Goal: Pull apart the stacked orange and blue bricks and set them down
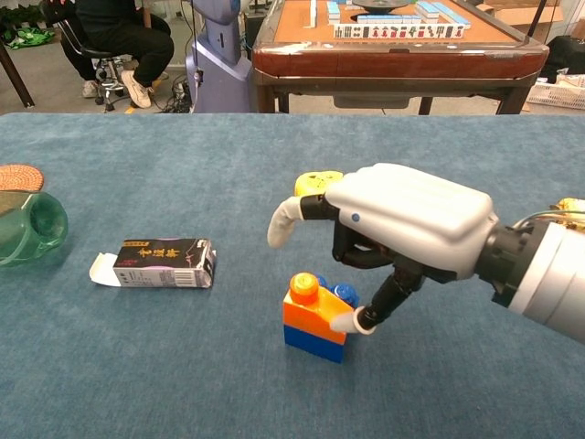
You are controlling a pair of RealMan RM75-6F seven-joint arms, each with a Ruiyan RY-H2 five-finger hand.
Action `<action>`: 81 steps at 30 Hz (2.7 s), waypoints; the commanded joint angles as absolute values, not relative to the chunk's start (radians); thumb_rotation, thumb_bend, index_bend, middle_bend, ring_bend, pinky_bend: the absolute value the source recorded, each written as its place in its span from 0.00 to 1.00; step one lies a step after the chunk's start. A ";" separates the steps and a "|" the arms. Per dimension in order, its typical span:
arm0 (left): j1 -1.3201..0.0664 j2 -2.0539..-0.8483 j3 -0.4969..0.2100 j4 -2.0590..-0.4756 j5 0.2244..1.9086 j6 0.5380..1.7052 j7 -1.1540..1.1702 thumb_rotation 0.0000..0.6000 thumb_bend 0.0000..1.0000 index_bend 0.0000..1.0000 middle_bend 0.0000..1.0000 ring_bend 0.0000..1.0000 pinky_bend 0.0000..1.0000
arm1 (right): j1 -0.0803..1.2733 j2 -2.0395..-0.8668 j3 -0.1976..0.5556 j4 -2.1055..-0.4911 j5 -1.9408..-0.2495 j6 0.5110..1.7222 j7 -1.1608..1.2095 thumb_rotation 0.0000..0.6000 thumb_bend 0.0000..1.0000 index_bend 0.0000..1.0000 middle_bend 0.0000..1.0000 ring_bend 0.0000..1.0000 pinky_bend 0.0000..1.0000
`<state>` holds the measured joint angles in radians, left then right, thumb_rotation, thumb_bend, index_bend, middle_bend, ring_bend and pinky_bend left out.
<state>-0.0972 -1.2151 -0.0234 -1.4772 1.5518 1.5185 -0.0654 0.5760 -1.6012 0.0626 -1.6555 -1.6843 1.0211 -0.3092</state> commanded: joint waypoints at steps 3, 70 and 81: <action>-0.097 -1.219 -0.022 -1.473 1.553 1.518 -0.069 1.00 0.24 0.40 0.44 0.47 0.72 | 0.592 -1.630 0.066 -1.627 -1.673 1.018 -0.337 1.00 0.00 0.25 1.00 1.00 1.00; -0.103 -1.235 -0.010 -1.484 1.555 1.492 -0.039 1.00 0.24 0.39 0.44 0.47 0.72 | 0.661 -1.474 0.049 -1.666 -1.486 0.903 -0.296 1.00 0.00 0.25 1.00 1.00 1.00; -0.101 -1.237 -0.008 -1.478 1.552 1.490 -0.046 1.00 0.24 0.39 0.44 0.47 0.72 | 0.688 -1.478 0.053 -1.685 -1.421 0.858 -0.335 1.00 0.00 0.33 1.00 1.00 1.00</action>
